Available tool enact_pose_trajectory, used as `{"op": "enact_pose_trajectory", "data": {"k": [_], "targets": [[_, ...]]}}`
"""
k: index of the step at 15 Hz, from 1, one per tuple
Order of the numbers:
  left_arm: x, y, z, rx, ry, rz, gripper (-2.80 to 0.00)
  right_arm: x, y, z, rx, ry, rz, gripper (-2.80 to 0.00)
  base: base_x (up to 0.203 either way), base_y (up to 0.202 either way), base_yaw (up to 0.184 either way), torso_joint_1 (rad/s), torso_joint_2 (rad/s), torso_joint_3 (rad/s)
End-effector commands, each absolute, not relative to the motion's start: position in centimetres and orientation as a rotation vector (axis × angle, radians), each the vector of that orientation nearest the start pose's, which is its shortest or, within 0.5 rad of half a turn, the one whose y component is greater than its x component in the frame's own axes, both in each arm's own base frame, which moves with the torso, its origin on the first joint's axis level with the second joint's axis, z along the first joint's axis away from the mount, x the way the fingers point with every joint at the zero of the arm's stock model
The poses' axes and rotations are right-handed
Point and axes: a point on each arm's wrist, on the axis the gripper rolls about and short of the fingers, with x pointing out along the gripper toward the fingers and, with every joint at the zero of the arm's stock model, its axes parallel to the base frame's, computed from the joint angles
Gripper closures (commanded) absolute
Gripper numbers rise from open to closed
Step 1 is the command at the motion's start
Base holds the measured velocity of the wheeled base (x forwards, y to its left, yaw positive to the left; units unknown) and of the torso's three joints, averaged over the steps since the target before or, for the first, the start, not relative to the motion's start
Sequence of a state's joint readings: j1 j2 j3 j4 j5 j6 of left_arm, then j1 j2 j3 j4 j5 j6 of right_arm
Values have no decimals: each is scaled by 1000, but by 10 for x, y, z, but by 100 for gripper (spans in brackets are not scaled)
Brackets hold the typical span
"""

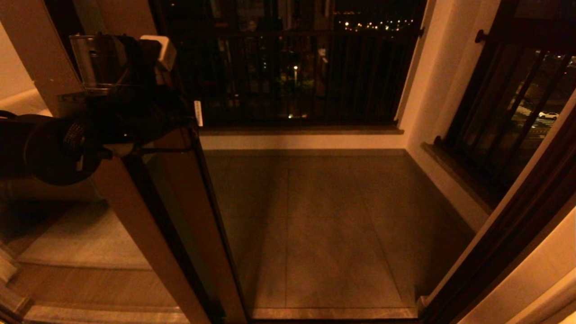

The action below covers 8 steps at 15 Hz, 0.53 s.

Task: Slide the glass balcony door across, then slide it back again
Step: Open the slid door

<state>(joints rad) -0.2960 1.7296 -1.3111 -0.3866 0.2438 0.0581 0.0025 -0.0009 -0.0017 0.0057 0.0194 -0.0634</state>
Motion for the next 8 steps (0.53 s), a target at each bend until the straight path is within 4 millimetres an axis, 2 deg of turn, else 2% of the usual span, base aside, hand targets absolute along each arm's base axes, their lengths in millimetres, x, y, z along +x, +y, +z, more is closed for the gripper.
{"op": "enact_pose_trajectory", "data": {"k": [1,8], "targets": [[325,-92,290,68,36,-51,0,-23,0,75,-64,4,23,0,0,0,0,0,0,0],[326,-86,290,66,36,-35,0,-23,0,75,-64,4,23,0,0,0,0,0,0,0]]}}
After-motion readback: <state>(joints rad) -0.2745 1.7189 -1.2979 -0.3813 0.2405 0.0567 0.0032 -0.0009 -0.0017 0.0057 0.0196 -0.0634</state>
